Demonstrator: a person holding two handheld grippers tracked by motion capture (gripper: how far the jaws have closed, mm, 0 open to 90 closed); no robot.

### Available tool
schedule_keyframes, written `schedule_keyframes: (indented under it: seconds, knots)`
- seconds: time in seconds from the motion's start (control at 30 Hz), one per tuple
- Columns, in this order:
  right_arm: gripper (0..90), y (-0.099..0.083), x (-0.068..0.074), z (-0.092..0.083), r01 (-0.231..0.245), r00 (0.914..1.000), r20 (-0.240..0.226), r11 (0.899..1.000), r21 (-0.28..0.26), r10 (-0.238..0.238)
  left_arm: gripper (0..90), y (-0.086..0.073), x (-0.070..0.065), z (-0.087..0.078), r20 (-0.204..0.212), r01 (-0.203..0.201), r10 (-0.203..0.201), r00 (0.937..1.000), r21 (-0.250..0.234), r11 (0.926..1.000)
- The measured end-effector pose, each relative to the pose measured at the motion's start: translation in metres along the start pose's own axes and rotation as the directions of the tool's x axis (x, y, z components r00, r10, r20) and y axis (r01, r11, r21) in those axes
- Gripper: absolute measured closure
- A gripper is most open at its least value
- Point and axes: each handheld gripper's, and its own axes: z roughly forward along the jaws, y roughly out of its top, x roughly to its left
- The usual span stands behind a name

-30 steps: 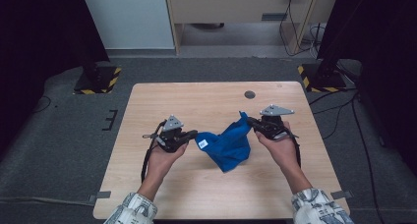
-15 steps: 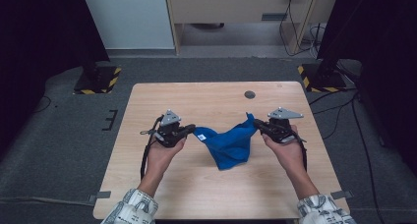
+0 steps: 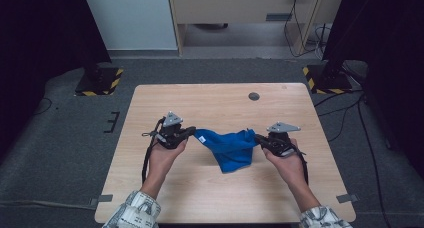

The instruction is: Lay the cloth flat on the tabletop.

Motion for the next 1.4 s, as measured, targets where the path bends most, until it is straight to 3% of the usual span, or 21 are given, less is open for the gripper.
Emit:
schedule_keyframes:
  seconds: [0.23, 0.37, 0.6, 0.97, 1.4]
  knots:
    - [87.1, 0.008, -0.002, -0.010, -0.020, 0.9998, -0.002, 0.998, -0.060, 0.020, 90.0, 0.006, -0.001, -0.009, -0.004, -0.004, 0.004, 1.0000, -0.033, 0.9995]
    - [87.2, 0.023, -0.003, -0.024, -0.028, 0.9996, 0.006, 0.993, -0.117, 0.029, 90.0, 0.016, -0.002, -0.016, -0.013, -0.004, 0.003, 0.9999, -0.059, 0.9983]
    - [87.2, 0.040, -0.003, -0.038, -0.020, 0.9996, 0.016, 0.988, -0.155, 0.023, 90.0, 0.029, -0.002, -0.022, -0.011, 0.005, -0.006, 0.9999, -0.091, 0.9959]
    - [87.3, 0.054, -0.007, -0.048, -0.012, 0.9993, 0.033, 0.984, -0.180, 0.018, 90.0, 0.046, -0.001, -0.028, -0.020, 0.011, -0.013, 0.9997, -0.122, 0.9924]
    - [87.3, 0.064, -0.008, -0.055, -0.004, 0.9993, 0.035, 0.981, -0.196, 0.011, 90.0, 0.053, -0.003, -0.032, -0.012, 0.003, -0.005, 0.9999, -0.147, 0.9892]
